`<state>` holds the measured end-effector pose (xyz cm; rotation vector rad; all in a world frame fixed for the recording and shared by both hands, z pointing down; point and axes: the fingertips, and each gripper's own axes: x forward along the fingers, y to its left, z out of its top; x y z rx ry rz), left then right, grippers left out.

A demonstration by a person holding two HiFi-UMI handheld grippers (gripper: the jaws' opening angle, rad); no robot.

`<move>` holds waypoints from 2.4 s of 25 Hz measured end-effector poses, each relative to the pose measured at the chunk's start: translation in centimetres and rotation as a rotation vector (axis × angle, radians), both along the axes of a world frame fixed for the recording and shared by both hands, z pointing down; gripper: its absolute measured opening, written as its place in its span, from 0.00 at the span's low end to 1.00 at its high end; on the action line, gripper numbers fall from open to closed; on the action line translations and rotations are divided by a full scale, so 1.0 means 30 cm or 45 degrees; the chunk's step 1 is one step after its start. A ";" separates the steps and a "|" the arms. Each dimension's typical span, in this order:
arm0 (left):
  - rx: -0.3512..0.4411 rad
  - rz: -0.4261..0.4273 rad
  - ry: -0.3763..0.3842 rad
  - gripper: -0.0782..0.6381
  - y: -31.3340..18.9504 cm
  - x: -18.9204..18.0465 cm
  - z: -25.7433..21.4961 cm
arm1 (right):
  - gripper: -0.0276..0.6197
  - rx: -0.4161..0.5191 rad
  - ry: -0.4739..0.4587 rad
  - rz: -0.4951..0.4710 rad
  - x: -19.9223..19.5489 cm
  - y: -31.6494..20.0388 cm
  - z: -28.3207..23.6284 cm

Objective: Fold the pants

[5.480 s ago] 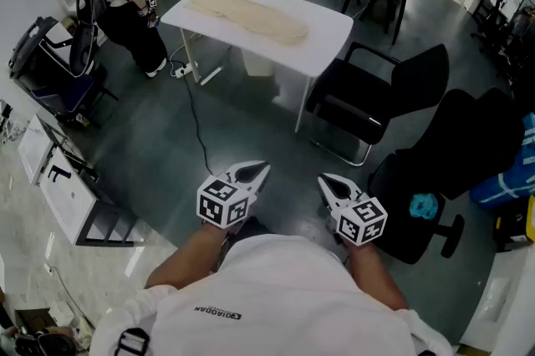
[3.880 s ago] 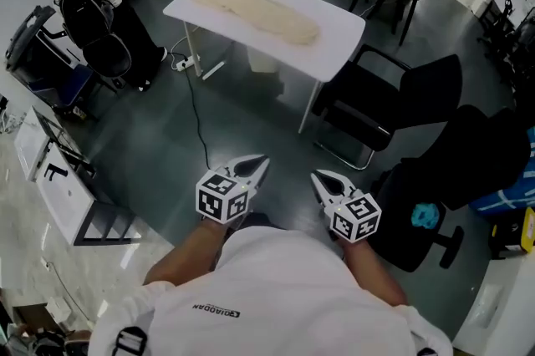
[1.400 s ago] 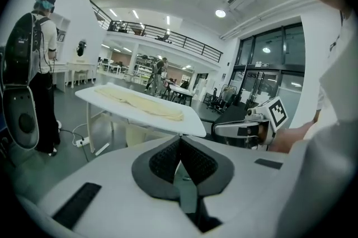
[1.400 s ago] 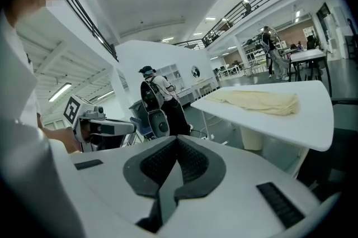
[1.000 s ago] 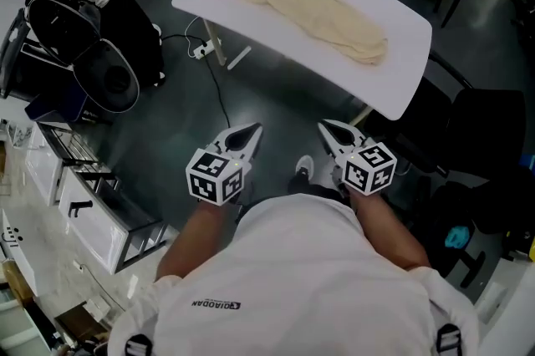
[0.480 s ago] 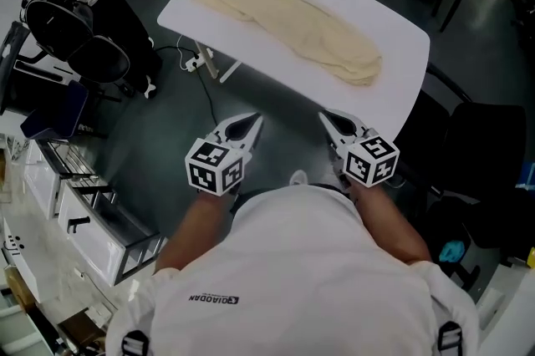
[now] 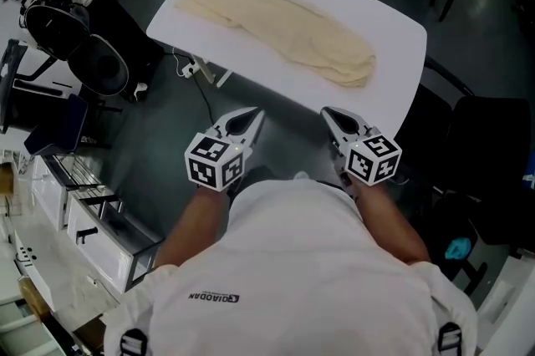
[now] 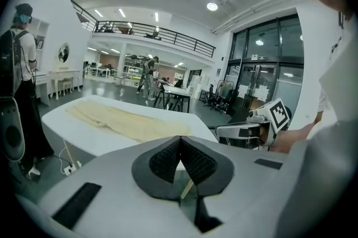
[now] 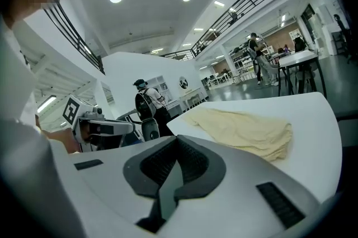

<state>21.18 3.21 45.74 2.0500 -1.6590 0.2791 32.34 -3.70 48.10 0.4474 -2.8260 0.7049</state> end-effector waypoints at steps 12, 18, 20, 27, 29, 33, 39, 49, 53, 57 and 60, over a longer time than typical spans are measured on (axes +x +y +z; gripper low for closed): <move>-0.013 0.120 0.024 0.15 -0.144 0.019 0.055 | 0.06 -0.021 0.074 0.178 0.109 -0.119 0.060; -0.019 0.201 0.022 0.15 -0.262 -0.018 0.071 | 0.06 -0.041 0.123 0.251 0.098 -0.206 0.091; -0.015 0.214 0.023 0.15 -0.309 -0.048 0.064 | 0.06 -0.042 0.144 0.277 0.083 -0.248 0.098; -0.032 0.265 -0.017 0.15 -0.464 -0.216 0.067 | 0.06 -0.076 0.206 0.365 -0.039 -0.396 0.137; -0.051 0.295 -0.023 0.15 -0.516 -0.263 0.080 | 0.06 -0.086 0.218 0.411 -0.069 -0.442 0.140; -0.076 0.389 -0.028 0.15 -0.607 -0.323 0.096 | 0.06 -0.098 0.240 0.506 -0.115 -0.514 0.142; -0.087 0.548 0.001 0.15 -0.716 -0.429 0.125 | 0.06 -0.111 0.310 0.675 -0.185 -0.557 0.168; -0.159 0.709 -0.013 0.15 -0.789 -0.576 0.222 | 0.09 -0.176 0.517 1.025 -0.080 -0.623 0.375; -0.190 0.709 -0.021 0.15 -0.813 -0.626 0.262 | 0.14 -0.179 0.550 1.119 -0.006 -0.673 0.390; -0.203 0.690 -0.011 0.15 -0.830 -0.619 0.269 | 0.21 -0.172 0.648 1.136 0.085 -0.740 0.445; -0.211 0.663 0.012 0.15 -0.842 -0.604 0.252 | 0.29 -0.214 0.717 1.150 0.164 -0.803 0.528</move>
